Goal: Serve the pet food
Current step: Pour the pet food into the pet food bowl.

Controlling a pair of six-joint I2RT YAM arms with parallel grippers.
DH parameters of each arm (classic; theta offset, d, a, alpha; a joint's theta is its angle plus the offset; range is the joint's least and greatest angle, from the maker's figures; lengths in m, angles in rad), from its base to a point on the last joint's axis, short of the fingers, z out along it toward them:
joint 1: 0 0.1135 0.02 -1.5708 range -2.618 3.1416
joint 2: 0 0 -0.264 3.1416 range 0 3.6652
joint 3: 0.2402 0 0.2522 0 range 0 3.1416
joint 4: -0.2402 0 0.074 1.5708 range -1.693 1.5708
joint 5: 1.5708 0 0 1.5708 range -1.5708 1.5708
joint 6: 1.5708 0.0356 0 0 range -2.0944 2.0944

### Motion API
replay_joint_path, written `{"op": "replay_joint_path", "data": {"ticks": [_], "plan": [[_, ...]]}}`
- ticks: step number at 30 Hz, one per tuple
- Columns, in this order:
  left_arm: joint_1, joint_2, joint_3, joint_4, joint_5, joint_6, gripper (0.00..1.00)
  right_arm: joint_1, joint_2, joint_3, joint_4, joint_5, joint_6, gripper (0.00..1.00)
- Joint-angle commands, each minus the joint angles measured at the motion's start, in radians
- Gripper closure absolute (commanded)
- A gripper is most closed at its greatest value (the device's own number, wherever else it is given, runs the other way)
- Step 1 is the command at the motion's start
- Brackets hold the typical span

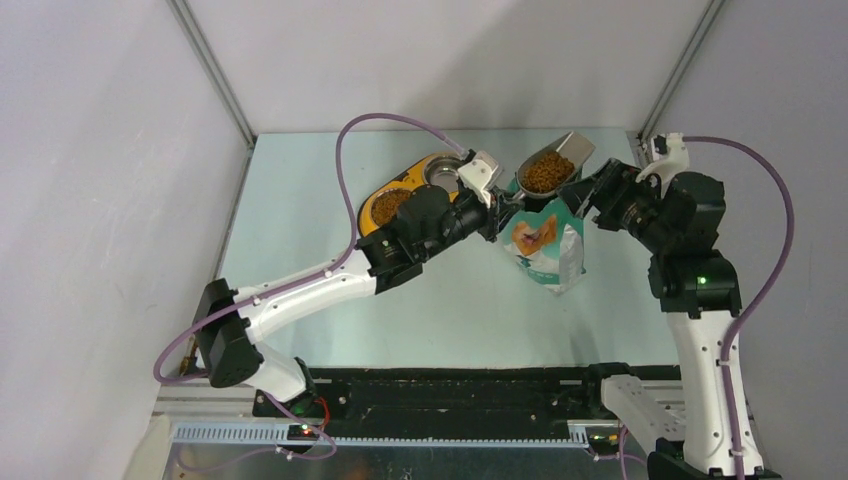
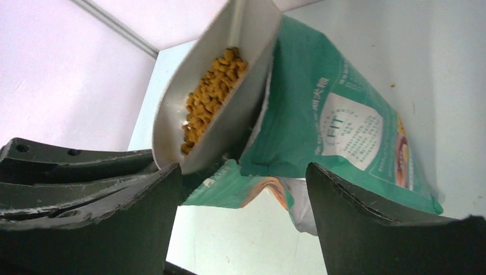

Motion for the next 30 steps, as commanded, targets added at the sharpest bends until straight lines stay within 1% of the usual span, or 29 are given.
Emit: {"op": "replay_joint_path", "data": {"ticks": [1,7,12,14,17,18,20,21,22,23,24,25,26,27,30], "plan": [[0.013,-0.026,0.078,0.102,-0.086,-0.005,1.00,-0.025,-0.045,-0.003,-0.021,0.069,-0.004,0.16],[0.012,-0.027,0.094,0.113,-0.107,0.006,1.00,-0.045,-0.065,-0.003,-0.033,0.108,0.021,0.16],[0.013,-0.012,0.096,0.114,-0.112,-0.002,1.00,-0.045,0.011,-0.003,0.028,0.034,0.067,0.18],[0.013,-0.010,0.099,0.113,-0.112,-0.003,1.00,-0.032,0.052,-0.003,0.069,0.029,0.075,0.19],[0.012,-0.013,0.100,0.111,-0.116,-0.004,1.00,0.033,0.129,0.008,0.121,0.082,0.077,0.23],[0.013,-0.018,0.099,0.110,-0.118,-0.003,1.00,0.048,0.146,0.024,0.119,0.135,0.073,0.25],[0.013,-0.040,0.086,0.111,-0.134,0.007,1.00,0.073,0.184,0.045,0.097,0.214,0.077,0.37],[0.013,-0.049,0.081,0.105,-0.145,0.018,1.00,0.075,0.193,0.048,0.085,0.237,0.078,0.52],[0.013,-0.075,0.068,0.101,-0.178,0.024,1.00,0.075,0.192,0.050,0.080,0.295,0.079,0.59],[0.012,-0.105,0.060,0.091,-0.217,0.040,1.00,0.076,0.184,0.050,0.069,0.322,0.077,0.70],[0.012,-0.123,0.042,0.085,-0.236,0.049,1.00,0.075,0.178,0.050,0.061,0.390,0.069,0.74],[0.014,-0.155,0.018,0.078,-0.283,0.065,1.00,0.068,0.165,0.049,0.057,0.415,0.065,0.80],[0.016,-0.172,0.006,0.066,-0.303,0.070,1.00,0.064,0.160,0.050,0.049,0.454,0.056,0.83],[0.020,-0.205,-0.021,0.059,-0.343,0.078,1.00,0.049,0.145,0.048,0.046,0.465,0.052,0.85],[0.037,-0.265,-0.081,0.044,-0.393,0.086,1.00,0.011,0.125,0.040,0.041,0.464,0.040,0.90]]}}
